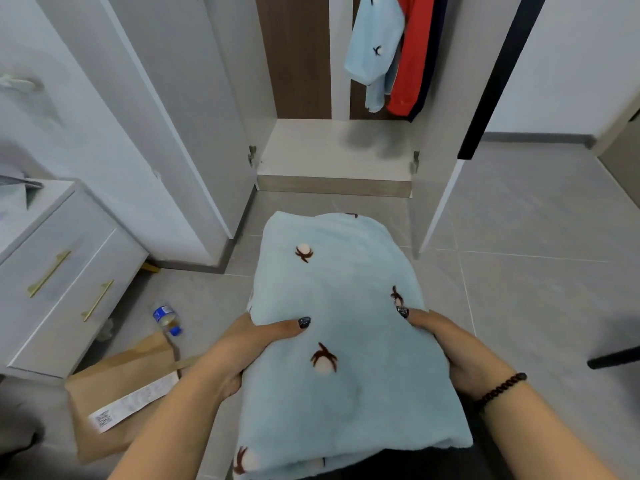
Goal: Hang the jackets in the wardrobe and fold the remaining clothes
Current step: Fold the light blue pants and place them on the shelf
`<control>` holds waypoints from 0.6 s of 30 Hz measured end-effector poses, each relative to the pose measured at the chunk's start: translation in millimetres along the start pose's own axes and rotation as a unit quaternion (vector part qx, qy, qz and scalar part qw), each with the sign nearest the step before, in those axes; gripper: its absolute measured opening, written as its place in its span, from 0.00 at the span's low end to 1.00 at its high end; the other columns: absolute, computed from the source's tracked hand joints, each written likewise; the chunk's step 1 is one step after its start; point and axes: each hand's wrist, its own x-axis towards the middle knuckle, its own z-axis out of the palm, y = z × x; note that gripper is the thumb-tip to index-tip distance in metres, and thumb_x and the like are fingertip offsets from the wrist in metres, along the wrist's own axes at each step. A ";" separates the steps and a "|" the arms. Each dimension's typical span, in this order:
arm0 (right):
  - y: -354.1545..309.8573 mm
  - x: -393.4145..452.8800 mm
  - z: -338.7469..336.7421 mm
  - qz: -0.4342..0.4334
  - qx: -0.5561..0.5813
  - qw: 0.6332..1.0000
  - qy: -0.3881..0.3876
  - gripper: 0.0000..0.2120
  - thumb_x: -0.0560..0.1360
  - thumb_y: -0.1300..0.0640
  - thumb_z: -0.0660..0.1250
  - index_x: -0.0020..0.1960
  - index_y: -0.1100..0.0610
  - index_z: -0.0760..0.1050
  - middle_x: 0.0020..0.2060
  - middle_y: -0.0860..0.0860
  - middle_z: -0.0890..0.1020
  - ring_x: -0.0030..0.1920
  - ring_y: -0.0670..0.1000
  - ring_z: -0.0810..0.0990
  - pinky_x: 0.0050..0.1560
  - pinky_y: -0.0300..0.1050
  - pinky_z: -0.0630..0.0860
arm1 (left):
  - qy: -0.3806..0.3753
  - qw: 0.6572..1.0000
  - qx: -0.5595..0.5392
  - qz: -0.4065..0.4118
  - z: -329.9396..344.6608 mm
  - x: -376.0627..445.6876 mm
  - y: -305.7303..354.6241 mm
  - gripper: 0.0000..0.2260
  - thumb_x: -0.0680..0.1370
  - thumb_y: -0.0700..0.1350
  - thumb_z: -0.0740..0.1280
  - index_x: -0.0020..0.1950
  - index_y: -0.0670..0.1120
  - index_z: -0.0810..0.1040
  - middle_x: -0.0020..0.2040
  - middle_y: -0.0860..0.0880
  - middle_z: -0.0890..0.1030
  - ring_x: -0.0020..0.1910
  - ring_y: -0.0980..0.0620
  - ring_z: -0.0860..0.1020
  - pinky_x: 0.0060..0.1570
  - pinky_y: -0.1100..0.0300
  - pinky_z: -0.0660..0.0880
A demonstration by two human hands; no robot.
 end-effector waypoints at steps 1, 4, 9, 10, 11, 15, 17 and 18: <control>-10.7 9.6 -6.2 0.008 0.014 1.000 -0.002 0.31 0.60 0.51 0.81 0.60 0.59 0.80 0.57 0.59 0.82 0.55 0.58 0.82 0.47 0.50 0.80 | -0.001 1.000 0.007 0.011 -0.3 13.4 8.2 0.33 0.57 0.47 0.83 0.61 0.46 0.80 0.55 0.43 0.84 0.54 0.41 0.82 0.56 0.43 0.78; -47.6 44.8 -20.0 0.023 0.028 0.999 0.016 0.24 0.61 0.48 0.80 0.54 0.55 0.83 0.57 0.57 0.82 0.54 0.55 0.83 0.45 0.47 0.81 | 0.000 0.998 0.044 0.051 -1.9 55.3 35.2 0.26 0.57 0.49 0.83 0.53 0.56 0.83 0.53 0.47 0.85 0.51 0.46 0.84 0.44 0.53 0.82; -111.7 96.5 -4.0 0.050 -0.099 0.994 0.016 0.36 0.56 0.48 0.83 0.61 0.56 0.79 0.56 0.55 0.83 0.56 0.56 0.82 0.47 0.46 0.81 | 0.047 0.989 0.101 0.100 2.0 102.8 92.0 0.29 0.56 0.56 0.84 0.53 0.69 0.77 0.53 0.60 0.83 0.48 0.60 0.83 0.38 0.67 0.79; -124.6 101.6 2.1 0.050 -0.111 0.992 0.024 0.35 0.58 0.51 0.82 0.63 0.56 0.77 0.56 0.54 0.83 0.56 0.55 0.82 0.47 0.46 0.81 | 0.055 0.988 0.100 0.103 3.1 105.7 105.4 0.30 0.56 0.57 0.84 0.54 0.69 0.77 0.53 0.61 0.83 0.48 0.61 0.83 0.38 0.68 0.79; -138.1 103.5 9.1 0.049 -0.115 0.991 0.035 0.34 0.59 0.52 0.81 0.63 0.56 0.77 0.55 0.54 0.83 0.55 0.55 0.83 0.47 0.45 0.81 | 0.060 0.988 0.098 0.102 4.1 105.9 120.4 0.30 0.55 0.58 0.84 0.54 0.69 0.77 0.53 0.61 0.83 0.49 0.60 0.83 0.38 0.67 0.79; -198.5 88.4 38.6 0.033 -0.121 0.990 0.061 0.35 0.56 0.51 0.81 0.62 0.55 0.77 0.55 0.53 0.84 0.55 0.54 0.83 0.49 0.46 0.81 | 0.043 0.994 0.065 0.079 13.7 82.1 189.8 0.28 0.59 0.56 0.83 0.57 0.64 0.78 0.55 0.56 0.84 0.52 0.54 0.83 0.43 0.60 0.81; -232.5 69.8 57.2 0.029 -0.121 0.990 0.069 0.35 0.56 0.51 0.81 0.62 0.55 0.77 0.55 0.53 0.84 0.55 0.54 0.83 0.51 0.47 0.81 | 0.035 0.997 0.029 0.065 23.1 61.3 228.9 0.24 0.63 0.53 0.81 0.57 0.61 0.80 0.55 0.52 0.84 0.52 0.50 0.84 0.43 0.59 0.81; -250.3 60.0 65.5 0.028 -0.119 0.990 0.071 0.34 0.57 0.51 0.81 0.62 0.56 0.77 0.54 0.53 0.84 0.54 0.54 0.83 0.50 0.48 0.81 | 0.034 0.998 0.004 0.046 27.5 51.0 248.0 0.24 0.63 0.53 0.80 0.58 0.57 0.80 0.54 0.50 0.84 0.52 0.47 0.84 0.43 0.57 0.81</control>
